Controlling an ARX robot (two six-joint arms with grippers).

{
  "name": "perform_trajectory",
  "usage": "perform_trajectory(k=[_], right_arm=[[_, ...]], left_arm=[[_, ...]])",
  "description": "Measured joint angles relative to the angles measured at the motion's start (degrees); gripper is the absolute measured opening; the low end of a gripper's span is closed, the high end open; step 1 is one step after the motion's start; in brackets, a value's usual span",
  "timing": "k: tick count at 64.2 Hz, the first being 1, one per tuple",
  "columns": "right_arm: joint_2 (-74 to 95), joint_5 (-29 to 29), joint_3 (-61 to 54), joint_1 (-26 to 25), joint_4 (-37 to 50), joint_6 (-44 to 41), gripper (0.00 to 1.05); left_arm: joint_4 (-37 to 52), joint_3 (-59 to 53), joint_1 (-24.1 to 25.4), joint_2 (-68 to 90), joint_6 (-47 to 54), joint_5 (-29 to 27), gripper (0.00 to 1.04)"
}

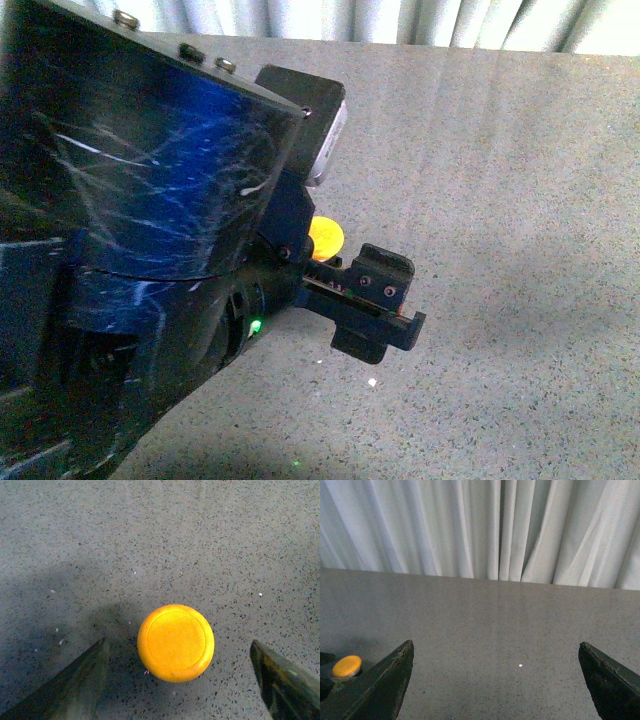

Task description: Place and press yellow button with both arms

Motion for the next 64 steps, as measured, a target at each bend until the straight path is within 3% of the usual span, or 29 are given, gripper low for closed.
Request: perform_trajectory(k=[14, 30, 35, 39, 42, 46, 49, 53, 59, 61, 64], right_arm=[[0.00, 0.00, 0.00, 0.00, 0.00, 0.00, 0.96], [0.00, -0.02, 0.00, 0.00, 0.00, 0.00, 0.96], [0.00, -0.13, 0.00, 0.00, 0.00, -0.02, 0.96], [-0.02, 0.00, 0.00, 0.00, 0.00, 0.00, 0.96], [0.00, 0.15, 0.00, 0.00, 0.00, 0.00, 0.96], [-0.02, 0.11, 0.00, 0.00, 0.00, 0.00, 0.96], [-0.02, 0.07, 0.00, 0.00, 0.00, 0.00, 0.96], [0.66, -0.22, 0.35, -0.11, -0.92, -0.02, 0.96], [15.54, -1.36, 9.84, 0.28, -18.88, -1.57, 0.96], [22.29, -0.33, 12.87, 1.49, -19.74, -2.25, 0.96], [30.77, 1.40, 16.72, 4.02, -16.41, -3.37, 0.96]], left_arm=[[-0.35, -5.60, 2.36, -10.93, -1.22, 0.42, 0.96], [-5.86, -15.06, 12.09, -29.92, -2.93, 4.11, 0.95], [9.25, -21.33, 15.45, -33.11, 1.88, -6.82, 0.83], [15.58, -26.10, 19.98, -38.16, 4.74, -7.13, 0.73], [13.66, -28.96, 24.87, -45.03, 6.10, -4.11, 0.64], [3.63, -32.41, 33.64, -58.58, 7.67, 4.90, 0.48], [-0.37, -32.81, 37.64, -64.24, 8.20, 8.15, 0.39], [-3.02, -32.85, 39.87, -68.94, 8.39, 8.37, 0.28], [-6.67, -32.85, 40.33, -73.42, 8.66, 9.35, 0.10], [-8.00, -32.85, 40.33, -74.86, 8.74, 9.53, 0.03], [-9.70, -32.85, 40.37, -76.81, 8.85, 9.46, 0.01]])
